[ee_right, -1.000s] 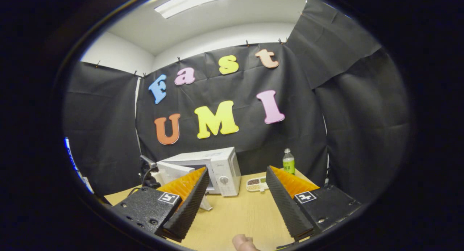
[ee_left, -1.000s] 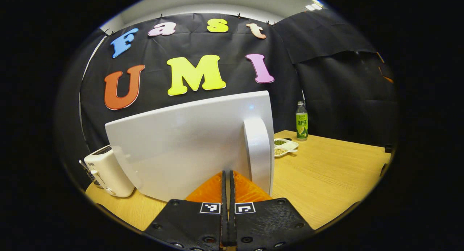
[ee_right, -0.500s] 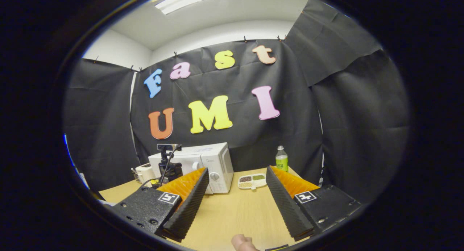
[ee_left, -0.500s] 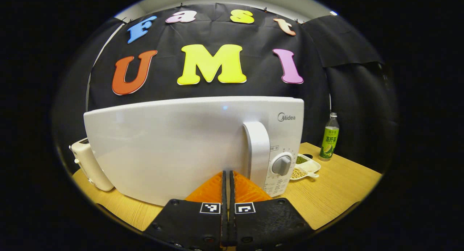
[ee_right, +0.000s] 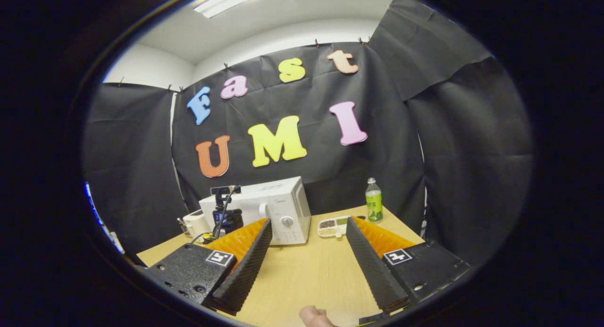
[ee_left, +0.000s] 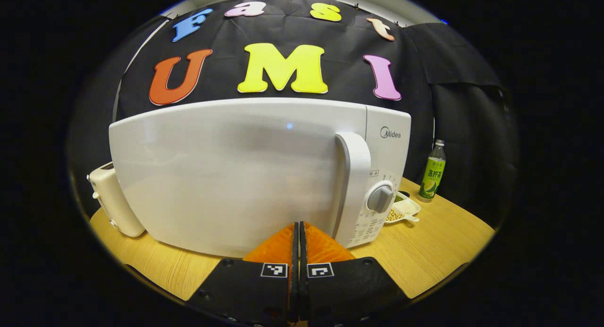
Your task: Open the microwave oven with the left hand, put the food in, and close the microwave oven.
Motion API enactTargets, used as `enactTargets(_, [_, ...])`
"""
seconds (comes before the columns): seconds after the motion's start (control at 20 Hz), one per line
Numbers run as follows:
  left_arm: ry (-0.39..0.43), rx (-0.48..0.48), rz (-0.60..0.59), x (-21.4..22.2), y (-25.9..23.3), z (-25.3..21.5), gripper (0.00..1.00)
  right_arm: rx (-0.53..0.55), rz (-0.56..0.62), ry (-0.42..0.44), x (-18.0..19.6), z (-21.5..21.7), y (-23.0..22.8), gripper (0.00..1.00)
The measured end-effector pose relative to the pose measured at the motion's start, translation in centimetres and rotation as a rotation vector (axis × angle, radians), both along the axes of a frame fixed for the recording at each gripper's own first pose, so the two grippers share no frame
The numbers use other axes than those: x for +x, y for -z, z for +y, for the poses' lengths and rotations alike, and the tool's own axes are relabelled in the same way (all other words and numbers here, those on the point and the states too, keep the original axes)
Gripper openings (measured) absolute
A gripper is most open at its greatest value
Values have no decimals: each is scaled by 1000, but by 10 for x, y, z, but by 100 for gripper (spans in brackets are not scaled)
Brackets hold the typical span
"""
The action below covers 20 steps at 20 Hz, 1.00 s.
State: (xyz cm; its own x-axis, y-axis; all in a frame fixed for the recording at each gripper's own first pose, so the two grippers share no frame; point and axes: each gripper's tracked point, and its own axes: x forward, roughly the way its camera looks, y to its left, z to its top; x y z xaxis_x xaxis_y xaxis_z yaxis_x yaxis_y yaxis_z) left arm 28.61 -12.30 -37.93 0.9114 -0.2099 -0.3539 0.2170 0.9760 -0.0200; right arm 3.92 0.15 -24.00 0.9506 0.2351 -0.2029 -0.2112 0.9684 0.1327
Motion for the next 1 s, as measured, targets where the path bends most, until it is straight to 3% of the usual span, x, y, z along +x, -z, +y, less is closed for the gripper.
enactTargets(0.05, [1,1,16,-9,4,2,1,-7,5,4,-1,1,1,91])
enactTargets(0.1, [9,-4,21,-20,5,3,1,-13,6,3,-3,3,1,100])
enactTargets(0.15, [38,-21,32,-31,5,0,1,-15,5,-2,-6,8,-1,100])
enactTargets(0.3, [111,-51,23,-71,-10,-9,50,-14,7,-32,-16,21,-6,100])
enactTargets(0.35, [114,-40,-6,-83,-21,-7,46,-20,6,-32,-19,23,-8,100])
enactTargets(0.4, [102,-25,-29,-95,-30,-1,58,-32,1,-27,-21,24,-11,100])
enactTargets(0.6, [57,-37,-67,-134,-73,10,82,-59,-24,-7,-33,27,-26,100])
enactTargets(0.65, [49,-24,-41,-146,-80,13,87,-67,-34,3,-35,26,-32,91])
enactTargets(0.7, [49,-20,-36,-158,-89,14,84,-79,-46,11,-36,25,-37,91])
enactTargets(0.75, [34,-24,-40,-167,-99,18,96,-87,-59,18,-38,24,-44,100])
enactTargets(0.8, [17,-37,-43,-179,-113,23,95,-90,-70,28,-40,22,-49,91])
enactTargets(0.9, [3,-84,-52,-200,-137,22,95,-84,-84,40,-44,20,-59,91])
enactTargets(0.95, [5,-93,-65,-211,-150,21,95,-78,-87,39,-47,21,-62,100])
enactTargets(1.0, [-4,-84,-78,-223,-161,24,95,-75,-89,39,-49,20,-65,100])
